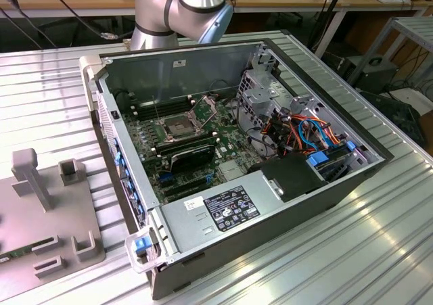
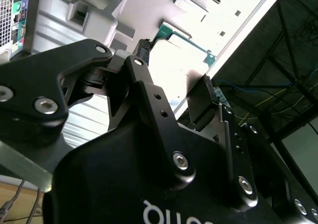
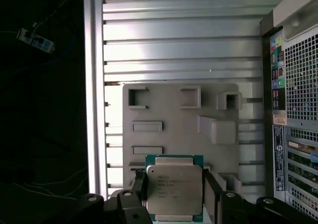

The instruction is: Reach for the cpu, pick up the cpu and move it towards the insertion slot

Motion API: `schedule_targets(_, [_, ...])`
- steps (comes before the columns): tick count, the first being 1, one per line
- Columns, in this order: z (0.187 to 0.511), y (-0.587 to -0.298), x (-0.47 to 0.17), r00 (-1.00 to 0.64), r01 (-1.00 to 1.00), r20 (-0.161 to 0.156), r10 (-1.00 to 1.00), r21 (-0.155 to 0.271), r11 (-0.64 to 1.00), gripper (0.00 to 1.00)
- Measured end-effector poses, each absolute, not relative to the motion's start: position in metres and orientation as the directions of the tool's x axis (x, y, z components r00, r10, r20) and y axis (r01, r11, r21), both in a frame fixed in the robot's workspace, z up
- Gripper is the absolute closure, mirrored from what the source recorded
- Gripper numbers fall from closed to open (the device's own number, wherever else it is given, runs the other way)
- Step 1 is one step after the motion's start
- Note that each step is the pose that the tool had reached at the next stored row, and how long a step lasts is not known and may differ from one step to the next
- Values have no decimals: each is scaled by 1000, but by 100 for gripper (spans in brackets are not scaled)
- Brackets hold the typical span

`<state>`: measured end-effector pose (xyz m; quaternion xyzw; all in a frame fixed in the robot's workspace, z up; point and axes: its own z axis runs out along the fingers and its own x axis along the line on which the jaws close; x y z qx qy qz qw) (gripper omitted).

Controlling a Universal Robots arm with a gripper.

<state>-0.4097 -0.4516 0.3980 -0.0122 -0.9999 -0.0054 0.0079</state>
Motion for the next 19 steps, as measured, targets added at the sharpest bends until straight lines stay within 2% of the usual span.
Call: schedule_targets(19, [398,-452,-384,-1000,25,16,24,11,1000,45])
